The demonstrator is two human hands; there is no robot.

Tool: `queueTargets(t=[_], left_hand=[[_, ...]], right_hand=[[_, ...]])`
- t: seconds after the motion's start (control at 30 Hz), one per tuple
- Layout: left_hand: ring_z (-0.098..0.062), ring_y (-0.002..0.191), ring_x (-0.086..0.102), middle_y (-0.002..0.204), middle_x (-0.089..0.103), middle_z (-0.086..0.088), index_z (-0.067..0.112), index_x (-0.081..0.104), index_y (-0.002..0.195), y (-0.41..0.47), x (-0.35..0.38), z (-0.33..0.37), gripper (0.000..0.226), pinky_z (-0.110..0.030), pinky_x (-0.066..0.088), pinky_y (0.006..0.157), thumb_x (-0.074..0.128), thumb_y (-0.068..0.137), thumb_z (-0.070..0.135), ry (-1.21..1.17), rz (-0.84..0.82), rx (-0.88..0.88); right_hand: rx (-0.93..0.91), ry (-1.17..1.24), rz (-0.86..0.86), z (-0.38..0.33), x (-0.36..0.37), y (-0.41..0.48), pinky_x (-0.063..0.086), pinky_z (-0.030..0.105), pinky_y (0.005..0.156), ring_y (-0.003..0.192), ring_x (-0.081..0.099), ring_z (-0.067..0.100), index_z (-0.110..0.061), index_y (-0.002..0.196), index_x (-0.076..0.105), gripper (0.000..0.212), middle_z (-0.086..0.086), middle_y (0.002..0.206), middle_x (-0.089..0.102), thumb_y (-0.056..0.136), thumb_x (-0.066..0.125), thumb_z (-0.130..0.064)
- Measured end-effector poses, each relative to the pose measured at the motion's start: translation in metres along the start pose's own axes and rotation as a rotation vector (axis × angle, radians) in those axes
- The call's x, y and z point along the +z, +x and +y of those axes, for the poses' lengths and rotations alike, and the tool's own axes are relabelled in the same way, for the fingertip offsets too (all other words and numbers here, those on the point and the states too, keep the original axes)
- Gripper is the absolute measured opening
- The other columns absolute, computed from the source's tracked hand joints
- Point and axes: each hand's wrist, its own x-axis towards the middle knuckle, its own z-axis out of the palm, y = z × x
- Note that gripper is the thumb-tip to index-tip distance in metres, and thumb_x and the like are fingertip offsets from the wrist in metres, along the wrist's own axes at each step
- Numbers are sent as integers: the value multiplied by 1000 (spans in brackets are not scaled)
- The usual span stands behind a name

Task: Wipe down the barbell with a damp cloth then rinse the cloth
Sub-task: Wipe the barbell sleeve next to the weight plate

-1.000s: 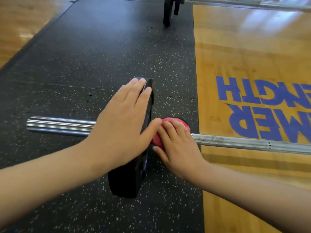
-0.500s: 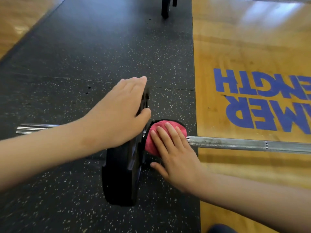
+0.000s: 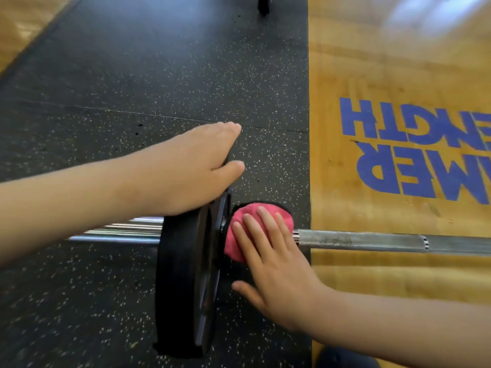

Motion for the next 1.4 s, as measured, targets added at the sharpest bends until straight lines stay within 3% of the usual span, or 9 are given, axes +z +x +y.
queueTargets(t=[0.1, 0.2, 0.33, 0.53, 0.7, 0.8, 0.93, 1.2, 1.4], left_hand=[[-12, 142, 24, 154, 31, -3, 10, 26, 150, -18, 9, 9, 64, -5, -2, 100, 25, 94, 42, 90, 84, 68], [-29, 130, 46, 138, 51, -18, -5, 47, 136, -41, 13, 16, 68, -21, 13, 107, 32, 85, 38, 189, 87, 102], [-26, 135, 39, 144, 45, -15, -3, 45, 138, -64, 20, 23, 69, -29, 17, 110, 33, 87, 42, 173, 44, 85], [17, 128, 4, 156, 16, 17, 26, 15, 153, -38, 10, 8, 77, 3, -6, 99, 21, 85, 63, -120, 40, 1], [-3, 138, 25, 152, 33, 10, 26, 31, 147, -31, 18, 4, 70, -8, 13, 99, 24, 86, 59, -27, -56, 35], [-8, 134, 32, 147, 40, 5, 19, 35, 144, -52, 19, 15, 87, -5, 10, 97, 10, 70, 58, -6, 36, 63], [-26, 132, 45, 140, 51, -14, -1, 43, 140, -74, 25, 23, 75, -19, 13, 105, 29, 84, 48, 115, -11, 73], [-27, 134, 43, 140, 50, -14, 1, 51, 135, -84, 35, 22, 76, -31, 20, 108, 34, 82, 52, 65, -96, 106], [-27, 135, 40, 142, 49, -13, 0, 51, 135, -98, 38, 28, 72, -38, 22, 110, 35, 83, 48, 77, -97, 140]], right_hand=[[-21, -25, -18, -3, 2, -7, 17, 56, 112, 140, 24, 44, 0, 147, 32, 87, 23, 147, 36, 85, 37, -61], [18, 74, -42, -2, -4, 2, 30, 54, 109, 129, 40, 41, -2, 141, 42, 80, 19, 136, 48, 85, 34, -60], [88, 201, -81, -3, -15, 17, 47, 47, 87, 99, 53, 33, -8, 123, 54, 69, 10, 109, 59, 86, 27, -61], [-5, 88, -115, -16, -13, -20, 39, 55, 104, 128, 44, 43, -1, 141, 43, 85, 20, 135, 51, 83, 32, -62], [-59, 93, -136, -20, -11, -34, 36, 56, 107, 134, 38, 42, -2, 144, 38, 85, 20, 142, 46, 84, 32, -62], [-15, 182, -176, -18, -16, -23, 40, 49, 105, 124, 46, 37, -6, 141, 43, 79, 15, 135, 51, 85, 30, -61], [57, 289, -293, -17, -26, -5, 45, 43, 89, 104, 49, 29, -18, 123, 47, 73, 6, 118, 53, 81, 11, -65], [-71, 160, -296, -34, -24, -48, 34, 56, 107, 130, 39, 44, 1, 143, 36, 89, 23, 138, 45, 81, 32, -64], [-81, 262, -323, -34, -23, -45, 39, 52, 103, 122, 45, 40, -3, 139, 40, 82, 18, 133, 50, 83, 32, -62]])
